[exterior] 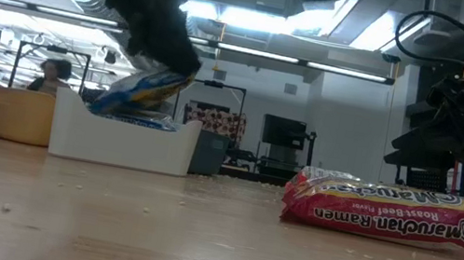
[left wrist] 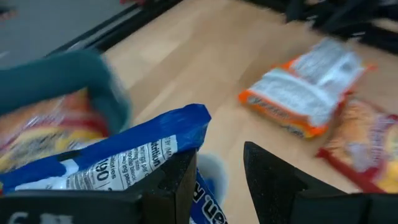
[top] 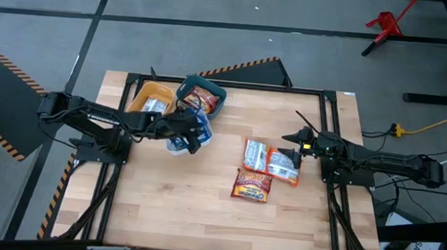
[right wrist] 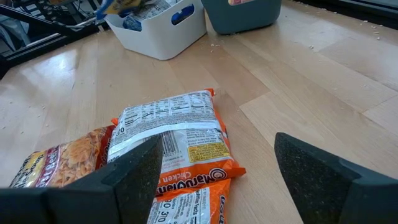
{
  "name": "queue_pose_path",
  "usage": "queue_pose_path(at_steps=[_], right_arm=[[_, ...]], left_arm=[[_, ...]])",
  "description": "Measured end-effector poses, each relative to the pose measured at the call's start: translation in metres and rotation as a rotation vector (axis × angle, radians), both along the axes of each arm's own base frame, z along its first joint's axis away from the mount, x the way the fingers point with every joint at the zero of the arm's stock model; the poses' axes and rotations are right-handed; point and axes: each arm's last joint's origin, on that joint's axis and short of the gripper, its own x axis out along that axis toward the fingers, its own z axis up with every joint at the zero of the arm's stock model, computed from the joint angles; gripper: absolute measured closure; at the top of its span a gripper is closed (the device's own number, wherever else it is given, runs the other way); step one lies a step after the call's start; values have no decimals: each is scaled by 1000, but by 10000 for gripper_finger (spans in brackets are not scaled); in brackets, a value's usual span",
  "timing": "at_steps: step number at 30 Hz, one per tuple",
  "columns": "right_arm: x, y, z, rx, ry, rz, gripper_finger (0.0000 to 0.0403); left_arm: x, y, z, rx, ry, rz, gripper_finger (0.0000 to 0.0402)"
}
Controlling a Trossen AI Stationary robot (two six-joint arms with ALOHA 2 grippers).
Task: Sort Maruchan noodles
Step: Put the blue noodle into the white bin
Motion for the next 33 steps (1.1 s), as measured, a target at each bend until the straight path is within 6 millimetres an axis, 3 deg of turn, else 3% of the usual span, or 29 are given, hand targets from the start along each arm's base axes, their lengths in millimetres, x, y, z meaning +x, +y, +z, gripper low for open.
queue_pose_path(at_steps=[6,15,23,27,33], right_arm=[[0,0,0,-1,0,-1,107],[0,0,0,-1,0,-1,107],[0,0,0,0,0,0,107],[0,0,0,0,0,0,107],[0,0,0,0,1,-1,107]], left_arm=[[2,0,5,43,-30,-33,274],[-8,2,-15,-28,187,-81,272],[-15,2,-10,-13,204,-20,269],[-24,1,-7,32,364,88,270],[-26,2,3,119,401,162,270]])
